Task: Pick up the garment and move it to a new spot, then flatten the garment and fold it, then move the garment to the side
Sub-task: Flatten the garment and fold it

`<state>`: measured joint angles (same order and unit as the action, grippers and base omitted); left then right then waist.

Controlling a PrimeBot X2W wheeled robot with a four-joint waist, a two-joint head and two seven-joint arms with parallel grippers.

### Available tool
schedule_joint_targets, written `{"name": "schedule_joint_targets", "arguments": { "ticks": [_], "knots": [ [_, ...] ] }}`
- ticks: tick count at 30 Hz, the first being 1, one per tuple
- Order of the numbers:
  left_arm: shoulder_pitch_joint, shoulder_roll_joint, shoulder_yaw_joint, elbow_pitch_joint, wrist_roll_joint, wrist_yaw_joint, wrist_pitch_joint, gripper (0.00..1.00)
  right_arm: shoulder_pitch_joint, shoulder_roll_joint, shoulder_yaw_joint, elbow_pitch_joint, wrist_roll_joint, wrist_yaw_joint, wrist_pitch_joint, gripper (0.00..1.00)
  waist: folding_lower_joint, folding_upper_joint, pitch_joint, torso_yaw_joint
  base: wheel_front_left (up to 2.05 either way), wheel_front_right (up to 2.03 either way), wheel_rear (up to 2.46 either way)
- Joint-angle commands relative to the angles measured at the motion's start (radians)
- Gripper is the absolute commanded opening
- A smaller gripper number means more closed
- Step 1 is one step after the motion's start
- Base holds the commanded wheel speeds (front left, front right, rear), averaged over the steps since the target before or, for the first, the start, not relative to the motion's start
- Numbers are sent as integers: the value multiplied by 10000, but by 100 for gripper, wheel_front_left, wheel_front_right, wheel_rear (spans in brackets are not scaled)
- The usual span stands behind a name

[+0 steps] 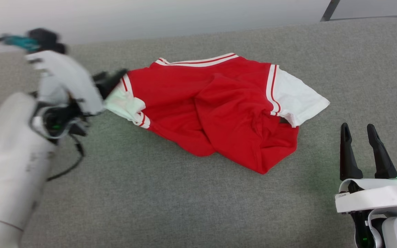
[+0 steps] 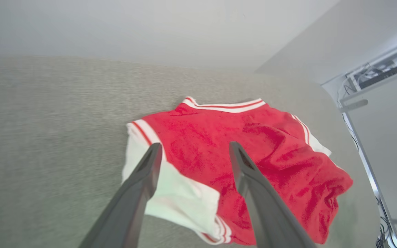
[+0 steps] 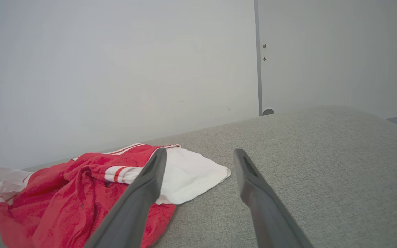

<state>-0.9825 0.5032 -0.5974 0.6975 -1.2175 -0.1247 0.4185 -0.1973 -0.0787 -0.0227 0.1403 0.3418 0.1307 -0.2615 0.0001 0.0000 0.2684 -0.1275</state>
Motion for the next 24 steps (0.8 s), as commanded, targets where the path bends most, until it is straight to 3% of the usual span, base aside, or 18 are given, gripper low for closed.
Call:
{"name": "schedule_joint_targets", "arguments": {
  "ticks": [1, 6, 14, 19, 20, 22, 23, 24],
  "knots": [
    [-90, -143, -194, -207, 77, -86, 227, 100, 15, -3, 19, -30, 17, 1, -49, 100, -1, 0, 52, -49, 0, 0, 0],
    [-282, -239, -1115, -615, 608, -64, 1145, 100, -99, 68, 143, -38, 76, 1, -48, 100, -1, 0, 224, -240, 0, 0, 0],
    [-819, 344, -2776, -495, 2539, 48, 2110, 100, -119, 134, 105, -38, 136, 1, -48, 100, -1, 0, 335, -515, 0, 0, 0],
    [-808, 512, -3046, -688, 2666, 0, 2377, 100, -70, 154, 84, -46, 115, 1, -48, 100, -1, 0, 364, -528, 0, 0, 0],
    [-826, 548, -3078, -706, 2712, -2, 2345, 78, -76, 167, 92, -43, 109, 1, -48, 100, -1, 0, 371, -522, 0, 0, 0],
    [-788, 502, -3063, -695, 2644, -2, 2316, 9, -109, 178, 116, -32, 96, 1, -48, 100, -1, 0, 368, -501, 0, 0, 0],
    [-774, 486, -3073, -698, 2626, -4, 2312, 0, -121, 182, 118, -22, 86, 1, -48, 100, -1, 0, 360, -484, 0, 0, 0],
    [-789, 495, -3060, -710, 2630, -5, 2250, 0, -126, 181, 104, -18, 75, 1, -48, 100, -1, 0, 349, -454, 0, 0, 0]
  ]
}}
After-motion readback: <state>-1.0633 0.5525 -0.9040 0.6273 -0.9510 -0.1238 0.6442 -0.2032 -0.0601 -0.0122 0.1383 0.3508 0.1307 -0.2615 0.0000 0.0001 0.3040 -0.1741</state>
